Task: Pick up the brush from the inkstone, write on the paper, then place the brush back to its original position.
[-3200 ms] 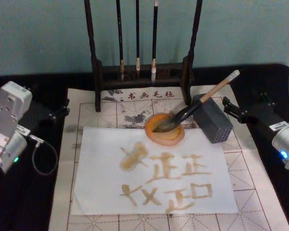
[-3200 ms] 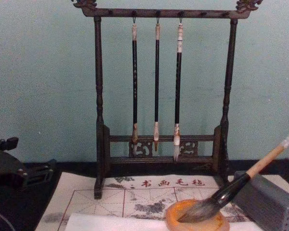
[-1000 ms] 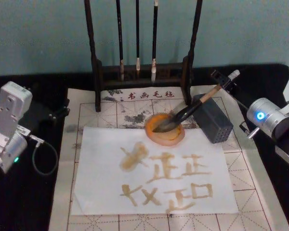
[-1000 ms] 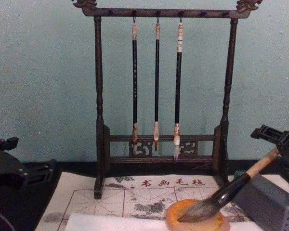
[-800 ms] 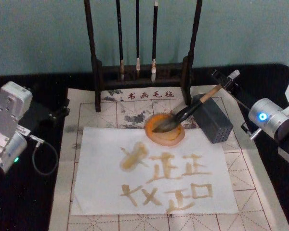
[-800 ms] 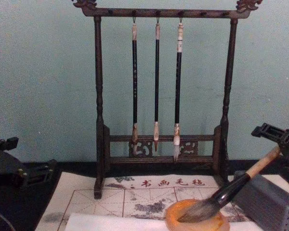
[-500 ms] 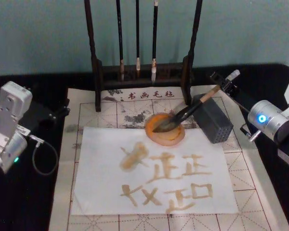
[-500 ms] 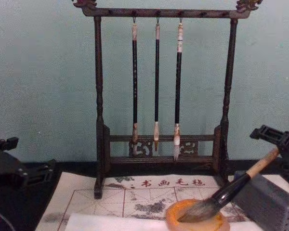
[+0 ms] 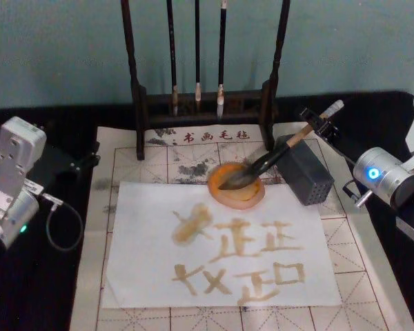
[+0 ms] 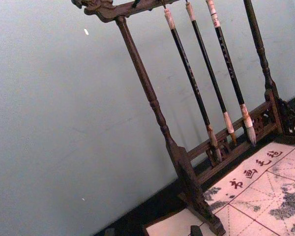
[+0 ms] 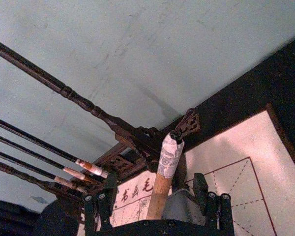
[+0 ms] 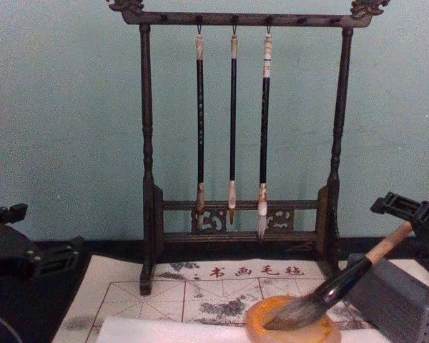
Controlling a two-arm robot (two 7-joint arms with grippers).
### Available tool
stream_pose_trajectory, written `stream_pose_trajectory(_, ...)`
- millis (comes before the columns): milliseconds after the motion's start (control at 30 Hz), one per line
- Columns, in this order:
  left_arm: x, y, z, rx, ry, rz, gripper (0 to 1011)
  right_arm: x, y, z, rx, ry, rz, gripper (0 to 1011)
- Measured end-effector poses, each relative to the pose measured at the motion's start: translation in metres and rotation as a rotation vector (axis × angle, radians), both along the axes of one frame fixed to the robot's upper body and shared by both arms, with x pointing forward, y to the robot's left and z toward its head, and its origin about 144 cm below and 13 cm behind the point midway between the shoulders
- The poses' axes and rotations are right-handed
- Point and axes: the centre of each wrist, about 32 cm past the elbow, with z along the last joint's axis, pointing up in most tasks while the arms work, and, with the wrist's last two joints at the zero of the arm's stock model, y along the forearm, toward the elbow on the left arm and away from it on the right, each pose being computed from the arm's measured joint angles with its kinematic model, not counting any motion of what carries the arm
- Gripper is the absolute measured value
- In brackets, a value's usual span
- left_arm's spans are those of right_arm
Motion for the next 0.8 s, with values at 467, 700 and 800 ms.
stream_pose_trajectory(467, 0.0000, 0.0000, 0.0000, 0.000, 0.000, 0.000, 1001, 0.0002, -0.0002, 0.0004, 0.003, -0.002, 0.000, 930)
stream_pose_trajectory(700, 0.0000, 0.0000, 0.0000, 0.000, 0.000, 0.000, 1001, 0.0003, -0.0002, 0.0005, 0.004, -0.002, 0.000, 772)
stream_pose_trajectory(800, 0.0000, 0.0000, 0.0000, 0.000, 0.000, 0.000, 1001, 0.0003, -0.0003, 0.0005, 0.004, -0.002, 0.000, 676)
